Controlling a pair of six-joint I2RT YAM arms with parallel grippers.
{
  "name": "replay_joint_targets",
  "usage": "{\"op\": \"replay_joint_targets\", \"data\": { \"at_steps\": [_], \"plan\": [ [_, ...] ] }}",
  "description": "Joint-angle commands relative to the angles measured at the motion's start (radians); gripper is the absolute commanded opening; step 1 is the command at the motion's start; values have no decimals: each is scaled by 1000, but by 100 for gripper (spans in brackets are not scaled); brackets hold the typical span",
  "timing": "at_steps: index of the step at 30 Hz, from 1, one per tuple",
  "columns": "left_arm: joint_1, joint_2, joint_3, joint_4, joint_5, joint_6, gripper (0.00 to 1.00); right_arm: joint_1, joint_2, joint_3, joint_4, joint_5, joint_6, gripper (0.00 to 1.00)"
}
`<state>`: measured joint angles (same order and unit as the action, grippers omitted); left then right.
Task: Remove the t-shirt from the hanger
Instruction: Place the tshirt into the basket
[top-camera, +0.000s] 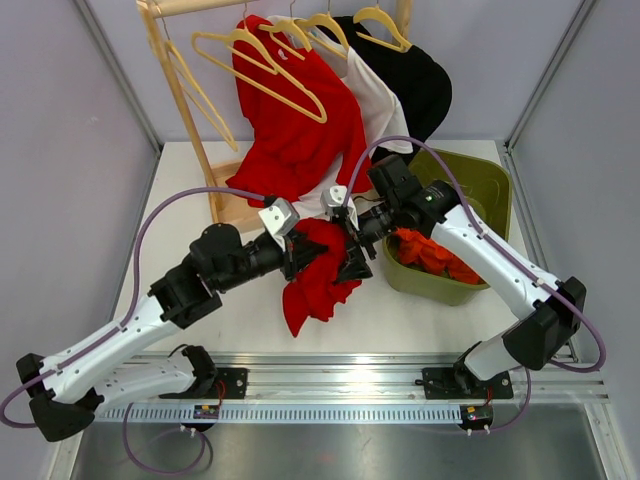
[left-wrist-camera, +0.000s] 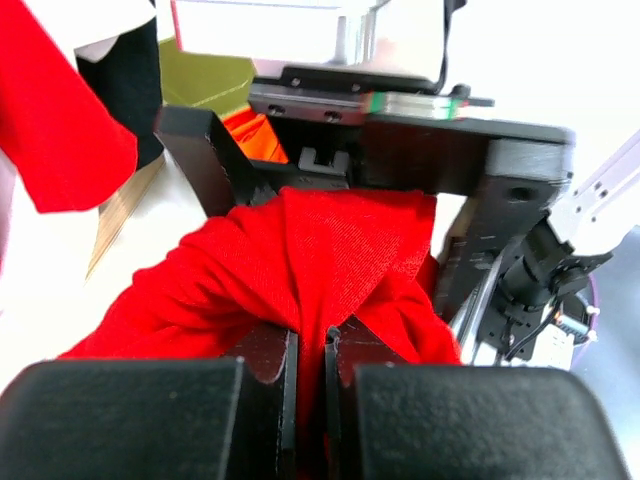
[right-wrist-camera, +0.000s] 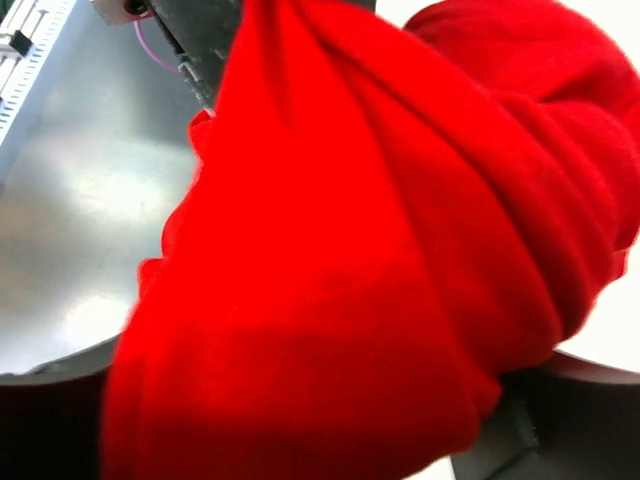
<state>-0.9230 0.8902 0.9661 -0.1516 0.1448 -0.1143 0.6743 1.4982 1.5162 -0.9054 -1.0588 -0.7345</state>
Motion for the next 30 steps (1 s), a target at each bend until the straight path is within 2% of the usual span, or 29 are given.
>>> {"op": "replay_joint_targets", "data": {
  "at_steps": [1, 2, 4, 5, 7, 8, 9, 11, 12, 14, 15, 18, 19, 22, 24, 25, 30],
  "plan": [
    [-4, -13, 53, 247, 7, -4, 0, 25, -1, 13, 29, -73, 55, 75],
    [-4, -16, 48, 256, -5, -4, 0, 25, -1, 10, 31, -75, 60, 60],
    [-4, -36, 31, 265, -23, -5, 0, 25, -12, 0, 31, -61, 63, 45],
    [-4, -43, 28, 273, -24, -7, 0, 25, -16, -7, 34, -56, 63, 31],
    [-4, -63, 26, 268, -34, -10, 0, 25, -32, -20, 45, -29, 78, 17],
    [-4, -69, 28, 261, -34, -15, 1, 22, -38, -21, 40, -21, 78, 0],
    [-2, -73, 31, 253, -39, -15, 4, 24, -39, -19, 40, -9, 81, 0],
    [-4, -86, 34, 227, -59, -21, 19, 21, -58, -14, 36, 23, 90, 0],
    [-4, -92, 34, 218, -62, -19, 33, 12, -65, 7, 25, 35, 86, 0],
    [-4, -117, 31, 181, -89, -15, 50, -16, -67, 44, -55, 46, 51, 0],
    [-4, -126, 29, 167, -102, -15, 67, -60, -70, 62, -82, 43, 31, 0],
    [-4, -180, 16, 90, -139, 7, 84, -166, -99, 111, -108, 20, 38, 0],
    [-4, -195, 11, 69, -180, 11, 91, -241, -114, 137, -116, 28, 46, 0],
    [-4, -255, -21, -21, -247, 48, 99, -364, -153, 185, -106, 81, 88, 0],
    [-4, -302, -55, -84, -284, 64, 99, -430, -176, 208, -73, 112, 127, 0],
    [-4, -316, -67, -129, -324, 83, 99, -461, -200, 213, -13, 152, 203, 0],
    [-4, -402, -133, -239, -431, 107, 99, -763, -211, 263, 103, 200, 368, 0]
  ]
}}
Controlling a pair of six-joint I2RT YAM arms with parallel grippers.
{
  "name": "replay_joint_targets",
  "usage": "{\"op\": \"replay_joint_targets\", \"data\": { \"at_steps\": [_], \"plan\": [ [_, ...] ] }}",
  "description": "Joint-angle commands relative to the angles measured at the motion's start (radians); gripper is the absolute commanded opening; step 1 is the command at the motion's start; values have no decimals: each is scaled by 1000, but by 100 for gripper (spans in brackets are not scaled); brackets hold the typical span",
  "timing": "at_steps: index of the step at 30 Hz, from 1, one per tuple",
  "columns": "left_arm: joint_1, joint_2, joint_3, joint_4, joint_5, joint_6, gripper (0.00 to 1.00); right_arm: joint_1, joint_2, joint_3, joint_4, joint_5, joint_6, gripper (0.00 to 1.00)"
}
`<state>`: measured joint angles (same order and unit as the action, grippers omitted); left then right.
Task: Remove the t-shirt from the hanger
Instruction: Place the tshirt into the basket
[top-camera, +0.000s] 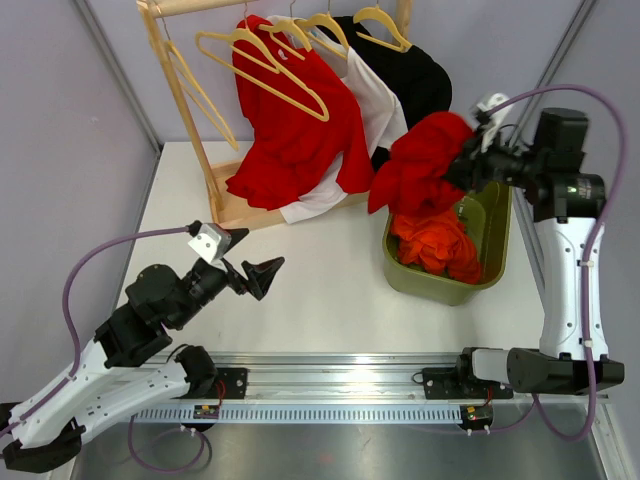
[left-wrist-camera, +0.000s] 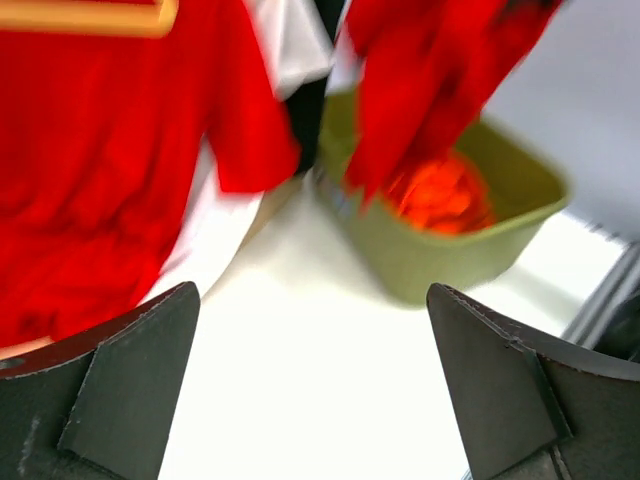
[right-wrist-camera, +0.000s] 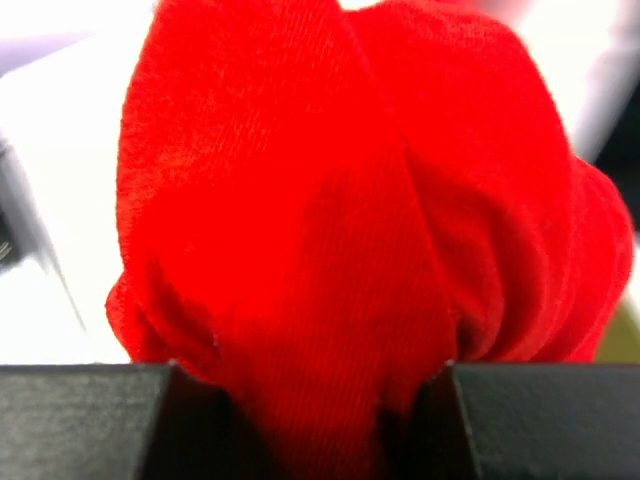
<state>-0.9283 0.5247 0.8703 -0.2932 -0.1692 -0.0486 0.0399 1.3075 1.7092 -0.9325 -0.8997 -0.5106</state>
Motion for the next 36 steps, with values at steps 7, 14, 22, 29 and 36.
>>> {"op": "replay_joint_targets", "data": {
  "at_steps": [7, 14, 22, 29, 36],
  "plan": [
    [2, -123, -171, -110, -196, 72, 99, -305, 91, 55, 211, 60, 190, 0],
    [2, -138, -212, -129, -240, 78, 99, -305, 266, -34, 285, 131, 204, 0],
    [2, -146, -225, -146, -250, 78, 99, -305, 452, -201, 294, 283, 101, 4],
    [2, -126, -223, -158, -257, 78, 99, -305, 512, -302, 276, 372, 5, 24],
    [3, -104, -220, -167, -262, 79, 99, -305, 481, -332, 282, 429, -25, 49]
  ]
}}
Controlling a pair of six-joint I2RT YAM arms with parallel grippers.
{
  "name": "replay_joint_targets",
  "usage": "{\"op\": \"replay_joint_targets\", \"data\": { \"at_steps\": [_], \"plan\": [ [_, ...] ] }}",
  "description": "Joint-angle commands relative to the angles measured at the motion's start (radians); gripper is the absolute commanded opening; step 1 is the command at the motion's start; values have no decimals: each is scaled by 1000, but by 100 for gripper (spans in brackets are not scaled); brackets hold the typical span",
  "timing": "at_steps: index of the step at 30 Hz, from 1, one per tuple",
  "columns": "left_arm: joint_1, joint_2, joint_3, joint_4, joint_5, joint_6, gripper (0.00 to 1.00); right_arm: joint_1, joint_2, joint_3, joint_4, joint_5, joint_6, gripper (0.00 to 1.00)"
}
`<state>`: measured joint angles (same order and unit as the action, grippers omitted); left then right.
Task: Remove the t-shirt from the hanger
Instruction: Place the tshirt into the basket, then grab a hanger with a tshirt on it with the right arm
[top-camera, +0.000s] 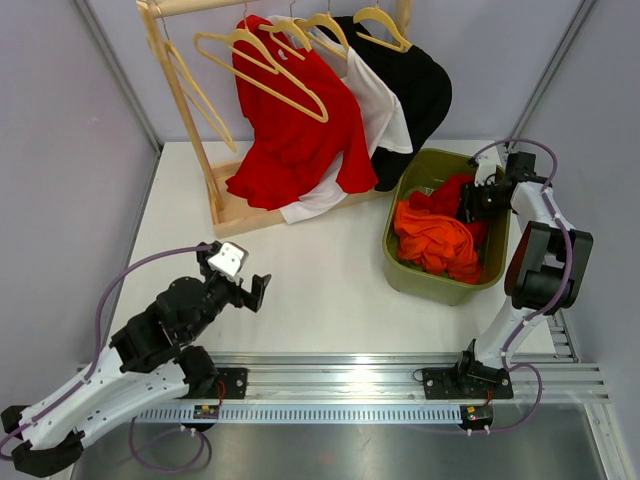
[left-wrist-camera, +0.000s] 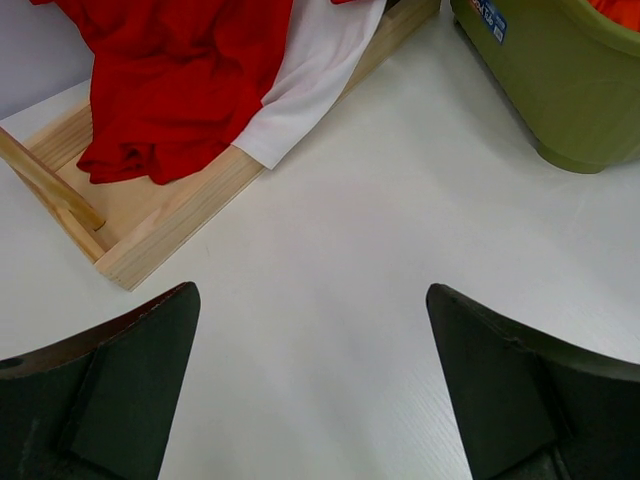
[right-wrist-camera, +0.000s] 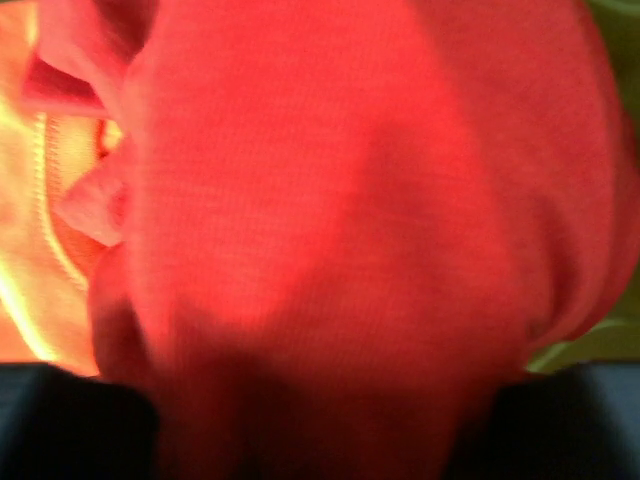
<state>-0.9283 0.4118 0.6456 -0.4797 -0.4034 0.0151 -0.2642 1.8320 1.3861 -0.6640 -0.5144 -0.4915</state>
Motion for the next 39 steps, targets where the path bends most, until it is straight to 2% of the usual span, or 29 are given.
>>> {"op": "replay_joint_targets", "data": {
  "at_steps": [1, 3, 4, 8, 14, 17, 20, 23, 25, 26, 27, 30, 35, 39],
  "plan": [
    [3, 10, 5, 18, -28, 14, 99, -1, -54, -7, 14, 53, -44, 55],
    [2, 10, 3, 18, -28, 14, 99, -1, -97, 5, 10, 76, -39, 60],
    [3, 10, 3, 18, -28, 14, 99, -1, -117, 13, 7, 77, -36, 68],
    [3, 13, 5, 20, -26, 14, 99, -1, -207, 106, -37, 50, -19, 83],
    [3, 19, 8, 12, -23, 14, 99, 0, -255, 321, -199, -62, -1, 93],
    [3, 21, 5, 13, -18, 13, 99, 25, -252, 437, -292, -176, -5, 99],
    [3, 24, 6, 16, -18, 16, 99, 120, -254, 552, -353, -266, -4, 100],
    [3, 27, 8, 13, -22, 14, 99, 259, -252, 648, -320, -270, 78, 99],
    [5, 25, 8, 10, -28, 13, 99, 368, -244, 683, -220, -245, 149, 99],
    [5, 24, 8, 10, -32, 13, 99, 390, -244, 692, -168, -239, 233, 99],
    [5, 22, 8, 9, -35, 11, 99, 410, -235, 700, -76, -248, 264, 100],
    [5, 19, 6, 10, -49, 11, 99, 467, -173, 761, 44, -266, 349, 99],
    [5, 27, 2, 9, -66, 14, 99, 592, 28, 976, 58, -102, 350, 99],
    [5, 36, 3, 3, -83, 14, 99, 629, 169, 1146, 55, 19, 387, 87]
  ]
}}
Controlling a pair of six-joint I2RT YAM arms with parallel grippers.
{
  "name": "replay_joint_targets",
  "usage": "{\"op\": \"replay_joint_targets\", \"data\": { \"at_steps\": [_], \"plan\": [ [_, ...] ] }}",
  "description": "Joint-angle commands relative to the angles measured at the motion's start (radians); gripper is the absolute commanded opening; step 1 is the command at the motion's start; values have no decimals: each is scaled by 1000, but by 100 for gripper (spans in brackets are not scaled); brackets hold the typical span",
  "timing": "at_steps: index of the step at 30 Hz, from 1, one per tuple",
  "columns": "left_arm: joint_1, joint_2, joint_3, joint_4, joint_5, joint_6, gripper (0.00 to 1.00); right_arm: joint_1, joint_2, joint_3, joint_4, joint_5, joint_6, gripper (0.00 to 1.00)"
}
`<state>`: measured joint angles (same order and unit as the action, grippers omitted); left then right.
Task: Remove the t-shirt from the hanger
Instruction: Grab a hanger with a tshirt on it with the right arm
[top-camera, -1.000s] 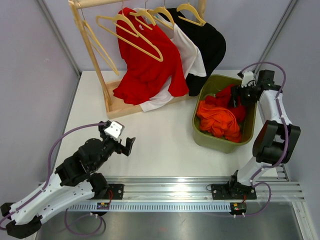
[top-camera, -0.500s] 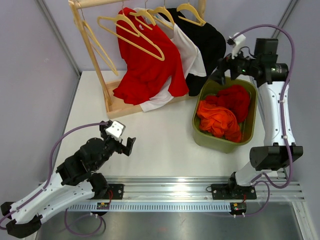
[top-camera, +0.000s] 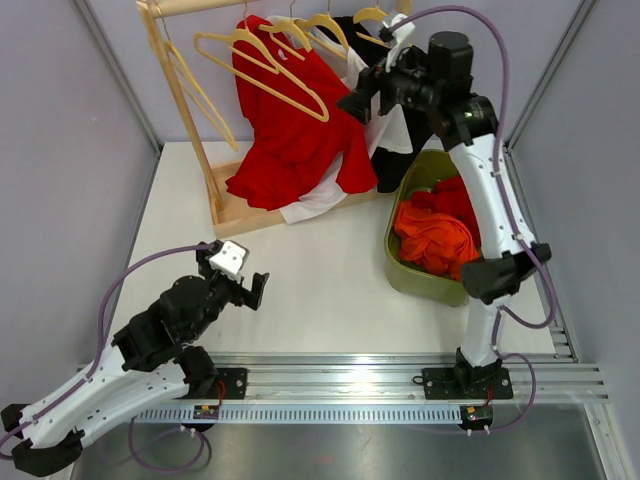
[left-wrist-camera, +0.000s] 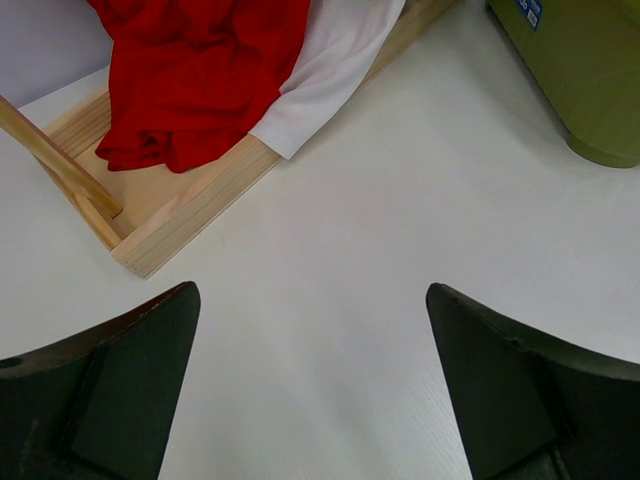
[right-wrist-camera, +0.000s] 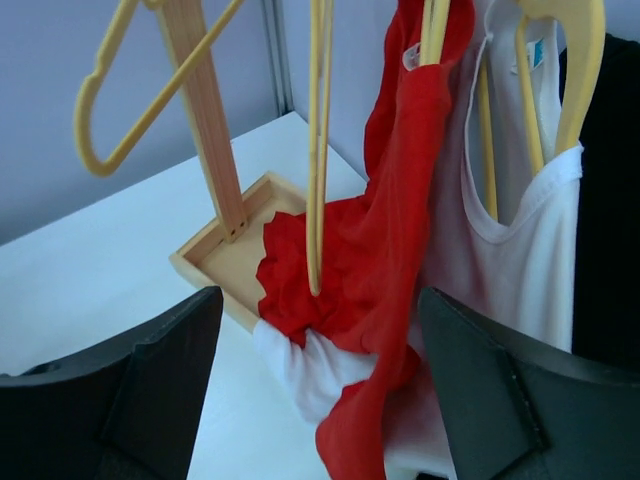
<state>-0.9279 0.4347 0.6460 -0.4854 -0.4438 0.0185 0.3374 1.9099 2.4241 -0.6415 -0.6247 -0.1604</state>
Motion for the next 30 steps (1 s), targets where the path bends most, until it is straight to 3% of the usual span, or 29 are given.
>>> {"op": "replay_joint_targets", "data": {
  "at_steps": [1, 10, 18, 24, 27, 29, 30],
  "plan": [
    [6, 16, 3, 8, -45, 12, 99, 31, 115, 136, 34, 149, 64, 85],
    [6, 52, 3, 8, -39, 21, 99, 52, 222, 204, 72, 261, 68, 70],
    [8, 78, 6, 2, -27, 24, 99, 55, 273, 196, 86, 211, 64, 42],
    [9, 79, 1, 10, -24, 28, 99, 61, 308, 230, 101, 189, 55, 38],
    [11, 88, 1, 10, -22, 28, 99, 68, 313, 234, 109, 178, 44, 26],
    [12, 91, 1, 10, -21, 24, 99, 68, 307, 242, 115, 172, 36, 0],
    [14, 91, 1, 11, -21, 26, 99, 69, 302, 243, 117, 168, 35, 0]
  ]
}}
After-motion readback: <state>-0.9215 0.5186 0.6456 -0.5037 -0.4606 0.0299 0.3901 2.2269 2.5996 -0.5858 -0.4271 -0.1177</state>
